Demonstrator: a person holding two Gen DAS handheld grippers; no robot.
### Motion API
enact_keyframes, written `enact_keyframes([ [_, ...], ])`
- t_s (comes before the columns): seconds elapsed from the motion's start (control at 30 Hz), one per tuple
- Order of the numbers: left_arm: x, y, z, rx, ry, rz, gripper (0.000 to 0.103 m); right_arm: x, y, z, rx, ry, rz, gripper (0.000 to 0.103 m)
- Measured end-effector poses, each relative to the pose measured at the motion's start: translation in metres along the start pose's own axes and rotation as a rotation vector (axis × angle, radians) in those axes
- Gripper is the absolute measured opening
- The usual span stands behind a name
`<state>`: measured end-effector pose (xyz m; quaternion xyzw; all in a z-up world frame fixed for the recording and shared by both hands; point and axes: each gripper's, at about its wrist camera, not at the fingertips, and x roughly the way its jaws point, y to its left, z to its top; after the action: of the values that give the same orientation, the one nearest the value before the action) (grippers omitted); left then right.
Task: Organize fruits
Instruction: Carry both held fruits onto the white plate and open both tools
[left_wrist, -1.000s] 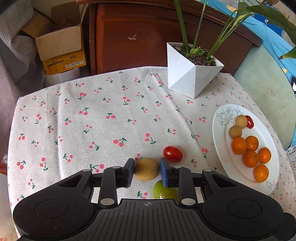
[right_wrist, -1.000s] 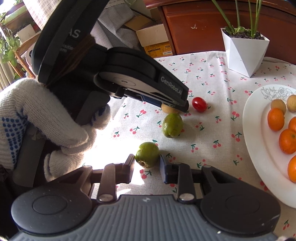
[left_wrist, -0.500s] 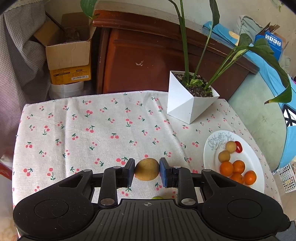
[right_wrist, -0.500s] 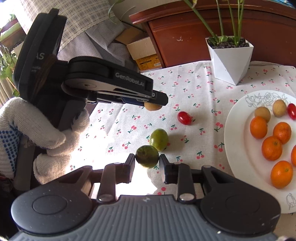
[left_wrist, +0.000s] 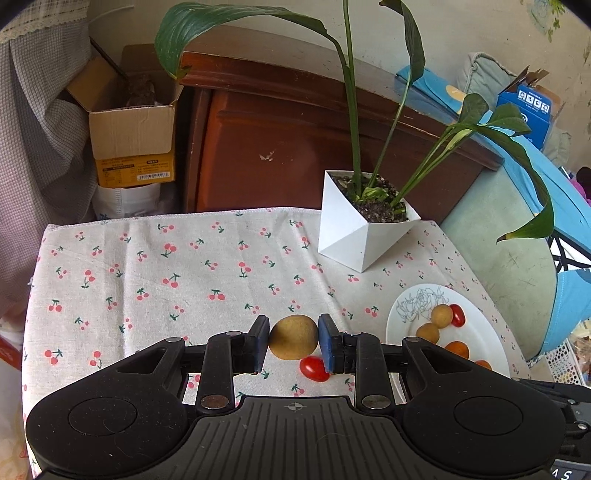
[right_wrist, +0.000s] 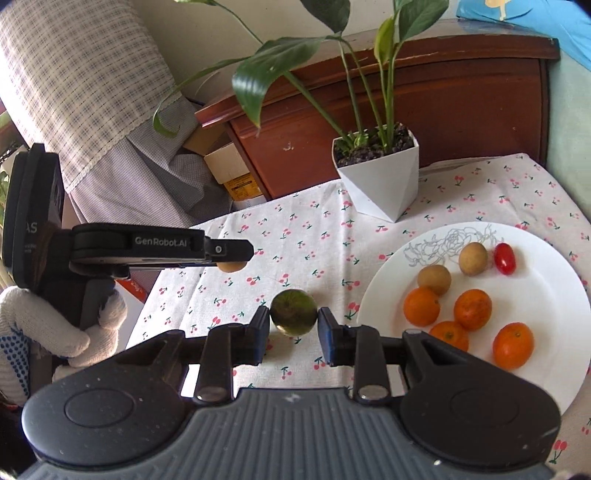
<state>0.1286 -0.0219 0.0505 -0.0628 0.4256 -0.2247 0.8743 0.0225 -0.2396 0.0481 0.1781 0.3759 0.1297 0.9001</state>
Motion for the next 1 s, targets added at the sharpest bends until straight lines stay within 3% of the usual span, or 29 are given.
enact_keyframes([
  [0.5, 0.003, -0.047, -0.016, 0.126, -0.020, -0.135, 0.026, -0.047, -0.056, 0.017, 0.121, -0.120, -0.128, 0.029],
  [1.0, 0.031, -0.097, -0.048, 0.253, 0.053, -0.215, 0.026, -0.047, -0.100, 0.005, 0.295, -0.092, -0.235, 0.029],
])
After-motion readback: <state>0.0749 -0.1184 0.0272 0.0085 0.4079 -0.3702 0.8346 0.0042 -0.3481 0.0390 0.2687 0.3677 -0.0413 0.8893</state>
